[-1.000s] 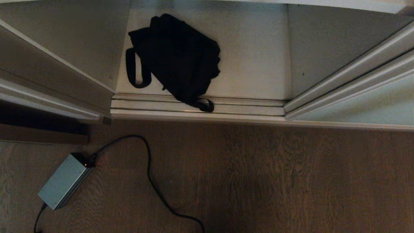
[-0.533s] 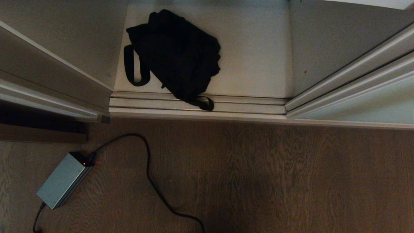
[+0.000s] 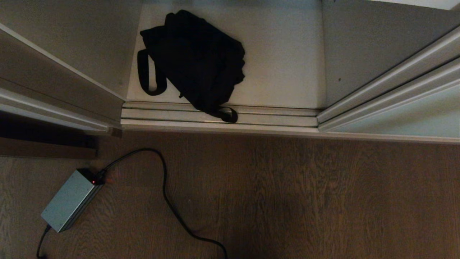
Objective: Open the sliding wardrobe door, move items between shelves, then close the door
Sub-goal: Place the bag on the higher shelf
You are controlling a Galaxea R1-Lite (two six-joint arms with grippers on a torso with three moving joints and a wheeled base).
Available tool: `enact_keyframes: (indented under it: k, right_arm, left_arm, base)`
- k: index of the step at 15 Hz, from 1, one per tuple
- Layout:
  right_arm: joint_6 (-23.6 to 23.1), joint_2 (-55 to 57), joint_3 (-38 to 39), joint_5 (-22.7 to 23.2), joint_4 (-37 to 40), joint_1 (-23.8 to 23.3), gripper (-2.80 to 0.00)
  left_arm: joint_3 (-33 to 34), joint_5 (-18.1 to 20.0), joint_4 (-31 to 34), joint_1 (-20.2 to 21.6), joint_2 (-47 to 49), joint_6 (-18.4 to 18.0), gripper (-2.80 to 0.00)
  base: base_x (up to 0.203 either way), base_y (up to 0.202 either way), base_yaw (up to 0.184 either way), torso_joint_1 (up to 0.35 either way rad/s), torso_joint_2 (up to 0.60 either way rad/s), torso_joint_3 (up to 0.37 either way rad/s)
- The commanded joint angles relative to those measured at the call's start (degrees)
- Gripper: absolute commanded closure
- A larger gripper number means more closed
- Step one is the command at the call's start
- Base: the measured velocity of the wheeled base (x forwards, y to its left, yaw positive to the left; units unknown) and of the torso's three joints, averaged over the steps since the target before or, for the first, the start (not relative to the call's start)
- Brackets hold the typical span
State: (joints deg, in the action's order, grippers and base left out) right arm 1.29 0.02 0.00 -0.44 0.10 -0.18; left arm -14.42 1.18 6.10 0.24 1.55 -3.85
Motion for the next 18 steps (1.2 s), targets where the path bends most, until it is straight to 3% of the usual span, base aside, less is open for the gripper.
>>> enact_keyframes:
  k: [1,7,10,13,16,18]
  right_arm:
    - [0.0,-0.1,0.1,0.0,0.0,0.0,0.0]
    - [0.0,-0.1,0.0,0.0,0.0,0.0,0.0]
    - [0.0,-0.1,0.0,0.0,0.0,0.0,0.0]
    - [0.0,-0.1,0.0,0.0,0.0,0.0,0.0]
    - [0.0,-0.1,0.0,0.0,0.0,0.0,0.0]
    - [0.0,-0.1,0.1,0.0,0.0,0.0,0.0]
  left_arm:
    - [-9.3,0.0,4.6,0.0,9.4,5.5,0.0]
    - [-21.1,1.6,7.6,-0.4,45.8,33.3,0.0]
    - [-23.7,4.8,6.8,-0.5,58.0,43.1,0.0]
    - [-24.4,6.5,1.9,-0.6,67.6,48.9,0.0]
    - [-26.3,7.1,-4.2,-0.6,78.3,50.9,0.0]
    - [-30.4,9.5,-7.4,-0.6,85.1,51.3,0.0]
  base:
    - [0.0,0.0,0.0,0.0,0.0,0.0]
    - [0.0,0.0,0.0,0.0,0.0,0.0]
    - [0.0,0.0,0.0,0.0,0.0,0.0]
    - [0.0,0.0,0.0,0.0,0.0,0.0]
    - [0.0,0.0,0.0,0.0,0.0,0.0]
    - [0.0,0.0,0.0,0.0,0.0,0.0]
